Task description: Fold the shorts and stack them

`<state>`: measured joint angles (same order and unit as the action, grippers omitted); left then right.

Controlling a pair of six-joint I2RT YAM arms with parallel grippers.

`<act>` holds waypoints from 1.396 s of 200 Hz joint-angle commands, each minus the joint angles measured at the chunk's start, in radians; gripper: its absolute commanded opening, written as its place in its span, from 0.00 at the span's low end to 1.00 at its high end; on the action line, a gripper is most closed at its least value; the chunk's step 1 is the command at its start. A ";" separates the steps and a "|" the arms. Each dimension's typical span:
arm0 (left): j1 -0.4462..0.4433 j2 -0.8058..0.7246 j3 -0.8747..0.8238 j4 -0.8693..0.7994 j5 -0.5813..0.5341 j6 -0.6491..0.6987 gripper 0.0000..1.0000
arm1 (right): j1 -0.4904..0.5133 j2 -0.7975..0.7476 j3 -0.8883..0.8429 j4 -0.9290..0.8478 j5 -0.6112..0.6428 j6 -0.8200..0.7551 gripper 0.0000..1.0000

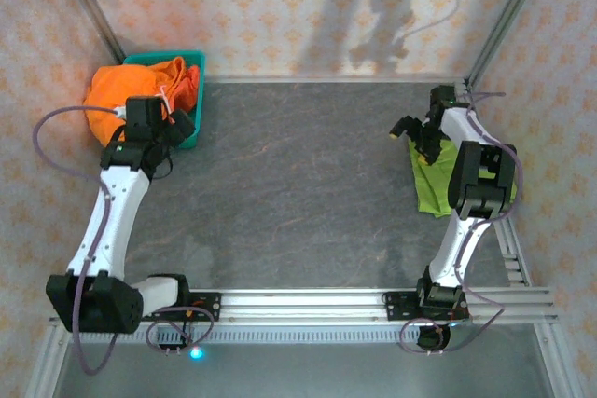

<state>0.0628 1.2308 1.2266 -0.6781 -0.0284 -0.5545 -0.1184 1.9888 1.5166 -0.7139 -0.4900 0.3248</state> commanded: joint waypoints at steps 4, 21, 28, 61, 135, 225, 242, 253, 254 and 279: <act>0.036 0.103 0.127 -0.044 -0.082 0.076 1.00 | 0.008 -0.153 -0.045 0.079 -0.103 0.067 1.00; 0.057 0.189 0.214 -0.082 -0.119 0.107 0.98 | 0.023 -0.252 -0.074 0.090 -0.112 0.062 1.00; 0.064 0.227 0.246 -0.095 -0.130 0.121 0.98 | 0.030 -0.295 -0.089 0.096 -0.109 0.057 1.00; 0.090 0.456 0.483 -0.236 -0.182 0.191 0.97 | 0.061 -0.541 -0.208 0.162 -0.057 0.034 1.00; 0.116 0.855 0.800 -0.441 -0.266 0.303 0.86 | 0.048 -0.979 -0.535 0.265 0.074 0.062 1.00; 0.189 0.929 0.821 -0.431 -0.231 0.289 0.54 | 0.041 -1.041 -0.646 0.271 0.009 0.055 1.00; 0.193 0.924 0.828 -0.432 -0.217 0.285 0.32 | 0.040 -1.042 -0.654 0.268 0.011 0.053 1.00; 0.198 0.912 0.838 -0.437 -0.213 0.280 0.18 | 0.040 -1.042 -0.659 0.265 0.008 0.054 1.00; 0.197 0.912 0.839 -0.437 -0.213 0.280 0.16 | 0.040 -1.042 -0.659 0.265 0.008 0.055 1.00; 0.197 0.852 0.880 -0.445 -0.211 0.267 0.04 | 0.040 -1.048 -0.665 0.261 0.005 0.057 1.00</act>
<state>0.2489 2.1628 2.0418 -1.0836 -0.2367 -0.2764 -0.0750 0.9646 0.8646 -0.4698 -0.4789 0.3820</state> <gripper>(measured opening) 0.076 0.995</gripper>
